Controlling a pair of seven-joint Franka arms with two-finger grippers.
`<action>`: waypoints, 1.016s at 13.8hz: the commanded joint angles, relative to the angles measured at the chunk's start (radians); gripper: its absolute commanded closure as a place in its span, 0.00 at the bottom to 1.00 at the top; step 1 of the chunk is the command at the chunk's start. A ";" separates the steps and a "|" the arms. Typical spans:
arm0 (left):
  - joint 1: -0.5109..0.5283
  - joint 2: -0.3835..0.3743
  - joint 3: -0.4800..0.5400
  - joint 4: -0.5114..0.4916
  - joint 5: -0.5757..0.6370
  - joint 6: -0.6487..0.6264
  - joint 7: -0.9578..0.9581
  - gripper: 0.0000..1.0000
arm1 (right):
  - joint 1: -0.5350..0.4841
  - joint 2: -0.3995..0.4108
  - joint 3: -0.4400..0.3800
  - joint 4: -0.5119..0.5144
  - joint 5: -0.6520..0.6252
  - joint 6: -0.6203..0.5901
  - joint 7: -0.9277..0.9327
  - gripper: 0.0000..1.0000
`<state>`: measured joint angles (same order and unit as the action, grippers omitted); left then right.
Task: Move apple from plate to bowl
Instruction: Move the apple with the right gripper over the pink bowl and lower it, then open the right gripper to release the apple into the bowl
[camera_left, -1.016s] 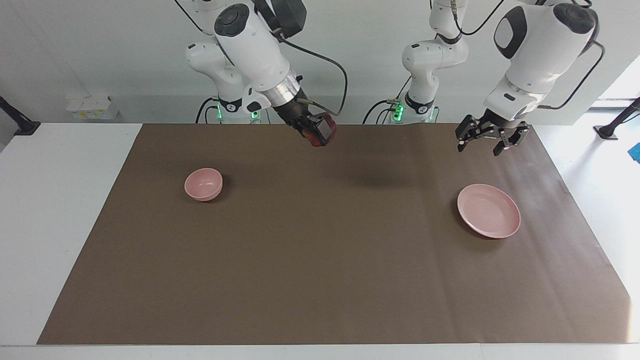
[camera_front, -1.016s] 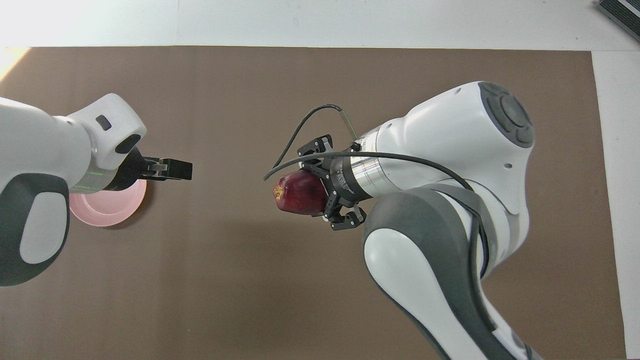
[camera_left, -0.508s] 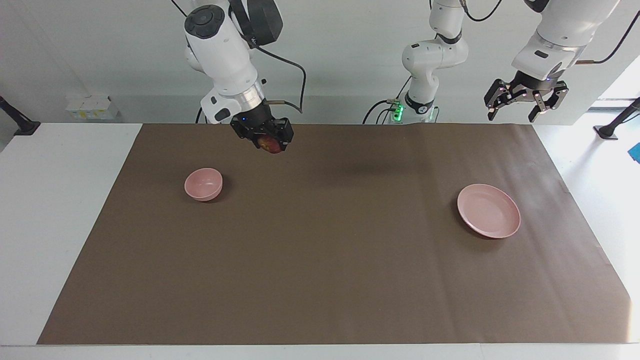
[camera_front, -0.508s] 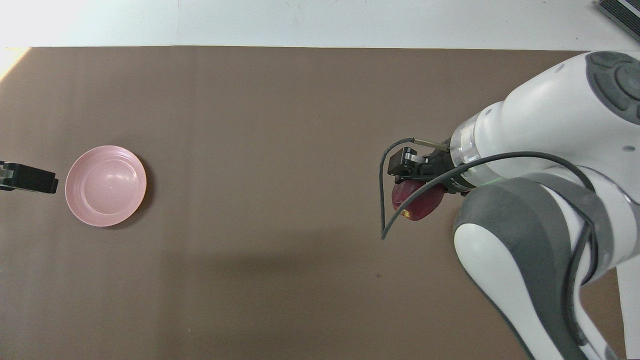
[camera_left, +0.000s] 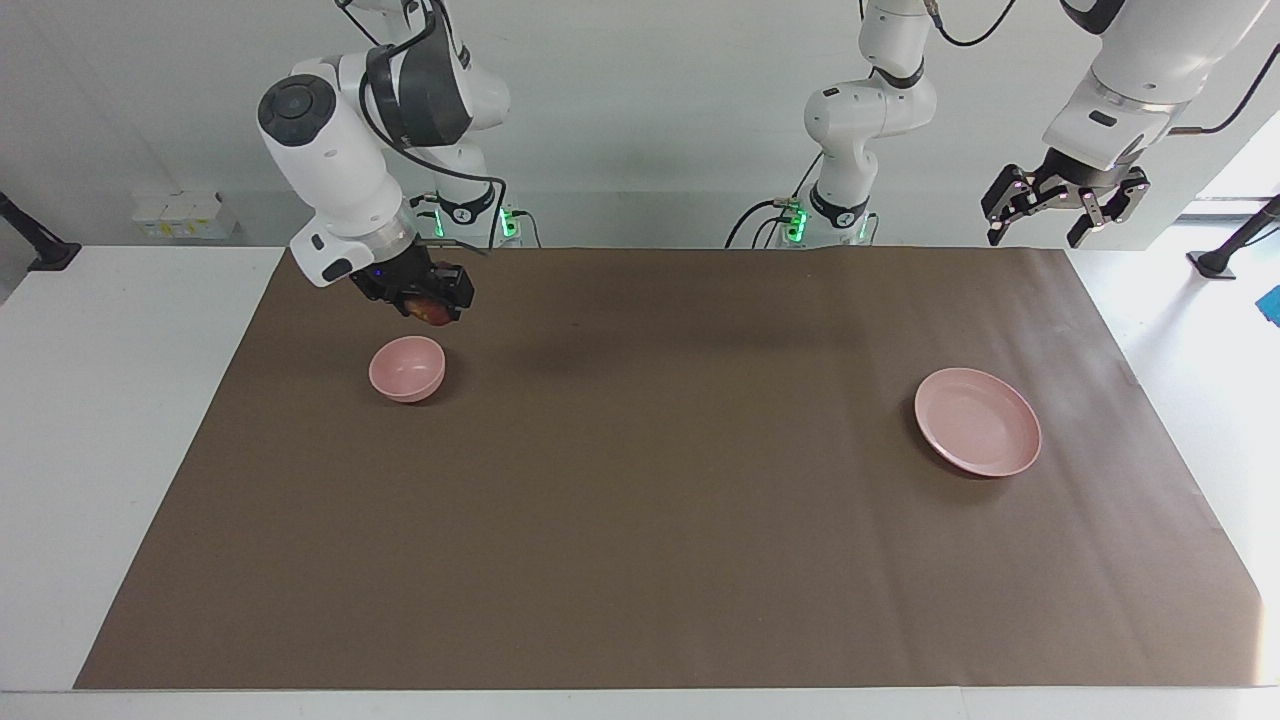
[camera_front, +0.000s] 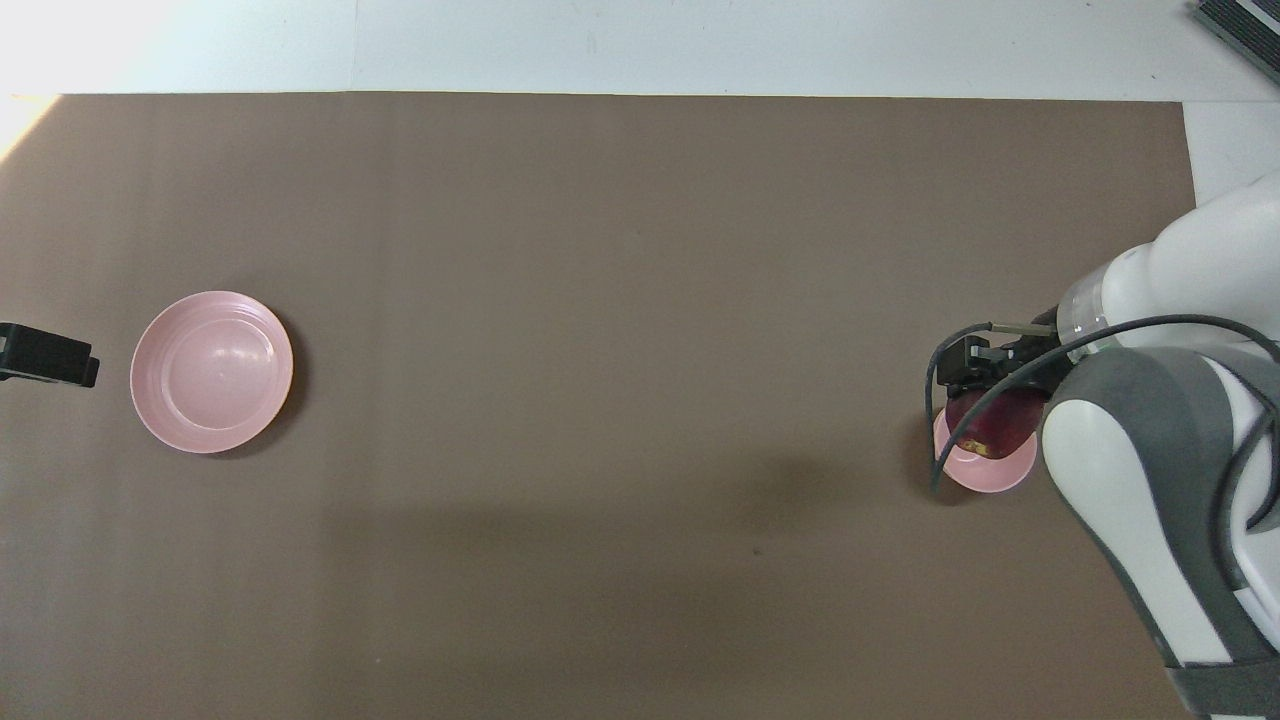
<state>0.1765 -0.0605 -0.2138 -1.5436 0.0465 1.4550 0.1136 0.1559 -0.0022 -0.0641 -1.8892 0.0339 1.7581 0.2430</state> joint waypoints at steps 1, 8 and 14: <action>0.064 0.001 -0.003 0.008 -0.014 -0.004 0.003 0.00 | -0.041 -0.036 0.013 -0.154 -0.052 0.140 -0.042 1.00; 0.057 0.004 -0.003 0.008 -0.013 0.013 0.004 0.00 | -0.116 0.008 0.012 -0.352 -0.111 0.384 -0.071 1.00; -0.161 -0.010 0.135 -0.010 -0.010 -0.019 0.006 0.00 | -0.131 0.091 0.013 -0.320 -0.140 0.405 -0.054 0.17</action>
<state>0.0917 -0.0607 -0.1625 -1.5439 0.0417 1.4529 0.1153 0.0386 0.0822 -0.0627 -2.2404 -0.0801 2.1787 0.1922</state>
